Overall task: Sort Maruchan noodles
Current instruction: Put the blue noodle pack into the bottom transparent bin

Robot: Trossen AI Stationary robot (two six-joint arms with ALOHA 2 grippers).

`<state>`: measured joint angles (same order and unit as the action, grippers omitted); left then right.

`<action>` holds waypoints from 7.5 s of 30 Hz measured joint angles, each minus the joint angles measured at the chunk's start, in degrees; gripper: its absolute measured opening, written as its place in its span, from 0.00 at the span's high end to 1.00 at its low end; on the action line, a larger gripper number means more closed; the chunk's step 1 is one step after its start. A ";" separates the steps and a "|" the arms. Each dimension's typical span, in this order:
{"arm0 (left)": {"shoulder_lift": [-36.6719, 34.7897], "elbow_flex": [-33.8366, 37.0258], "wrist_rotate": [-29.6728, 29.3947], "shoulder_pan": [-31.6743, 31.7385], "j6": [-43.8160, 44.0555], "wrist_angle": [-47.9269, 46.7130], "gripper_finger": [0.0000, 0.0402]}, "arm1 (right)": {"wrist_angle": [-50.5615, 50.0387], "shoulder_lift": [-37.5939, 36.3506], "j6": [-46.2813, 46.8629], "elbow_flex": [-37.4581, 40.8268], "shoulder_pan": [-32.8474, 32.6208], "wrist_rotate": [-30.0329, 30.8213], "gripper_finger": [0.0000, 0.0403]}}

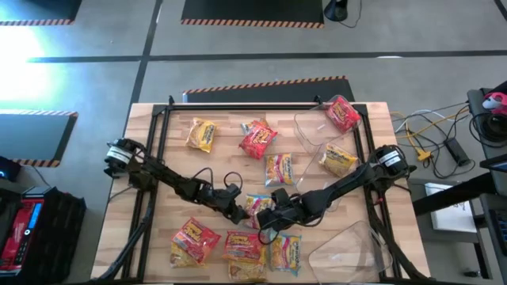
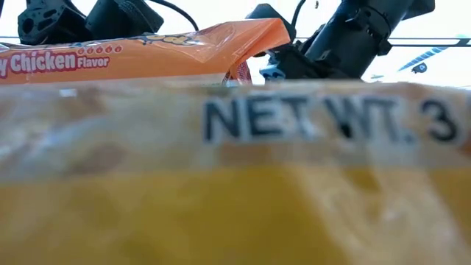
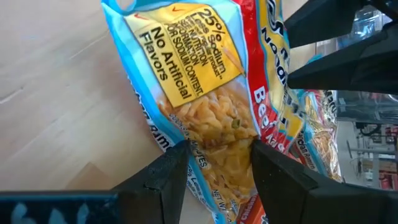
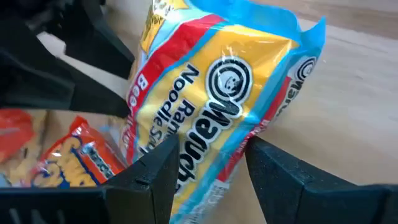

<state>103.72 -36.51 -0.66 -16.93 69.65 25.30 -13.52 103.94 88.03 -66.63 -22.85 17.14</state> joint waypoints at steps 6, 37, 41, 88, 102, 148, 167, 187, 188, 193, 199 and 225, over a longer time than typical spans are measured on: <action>-0.02 0.07 0.15 -0.02 0.10 0.00 0.62 | 6.72 0.00 -0.09 2.95 0.00 3.03 0.57; -0.16 0.22 0.77 0.22 0.46 -2.76 0.62 | 12.20 -4.20 -1.22 3.90 -1.60 0.09 0.77; -0.11 0.03 0.39 0.20 0.36 -3.24 0.62 | 10.81 -7.24 -2.60 3.74 -1.53 0.44 0.74; -0.11 -0.02 1.42 0.53 -0.57 -3.67 0.62 | 14.45 0.29 2.33 4.15 -2.01 3.99 0.44; -0.06 -0.24 1.44 0.53 -1.45 -3.28 0.62 | 15.48 0.81 0.36 4.15 -1.99 6.91 0.54; -18.43 0.76 -3.39 0.74 -11.61 -15.64 0.62 | -2.30 -27.57 -1.27 4.15 -5.74 -23.65 0.74; -18.43 0.74 -5.01 0.92 -11.31 -15.43 0.62 | -21.94 -31.92 25.20 4.16 -25.35 -32.40 0.74; -18.43 0.68 -5.44 0.92 -10.65 -15.52 0.62 | -43.01 -33.10 26.88 9.88 -29.51 -35.17 0.74; -18.43 0.68 -5.45 0.92 -10.65 -15.52 0.62 | -42.96 -33.14 26.90 10.62 -29.51 -35.16 0.74; -18.43 0.68 -5.45 0.92 -10.65 -15.61 0.62 | -40.19 -33.48 26.27 14.05 -29.52 -35.32 0.74; -18.45 0.68 -5.45 0.92 -10.65 -15.60 0.62 | -33.92 -33.44 22.88 17.98 -29.40 -35.34 0.74; -18.47 0.68 -5.25 0.92 -10.44 -15.53 0.62 | -39.60 -34.07 19.93 15.70 -29.40 -41.27 0.60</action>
<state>85.25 -35.83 -5.91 -16.01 59.22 9.77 -53.13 69.87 107.96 -50.92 -52.25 -24.13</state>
